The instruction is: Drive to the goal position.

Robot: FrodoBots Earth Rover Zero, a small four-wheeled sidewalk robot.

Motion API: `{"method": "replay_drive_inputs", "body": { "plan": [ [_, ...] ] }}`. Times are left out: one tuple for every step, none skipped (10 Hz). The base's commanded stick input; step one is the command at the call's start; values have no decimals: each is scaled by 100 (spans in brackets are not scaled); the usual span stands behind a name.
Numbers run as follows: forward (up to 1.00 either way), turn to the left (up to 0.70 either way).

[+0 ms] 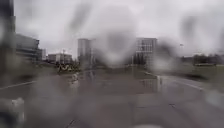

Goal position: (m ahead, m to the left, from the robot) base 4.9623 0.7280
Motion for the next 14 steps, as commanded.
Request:
{"method": "replay_drive_inputs", "body": {
  "plan": [
    [7,0],
    [7,0],
    [7,0],
    [7,0],
    [7,0],
    [7,0],
    [7,0],
    [7,0],
    [7,0],
    [7,0],
    [7,0],
    [7,0],
    [7,0],
    [7,0]
  ]
}}
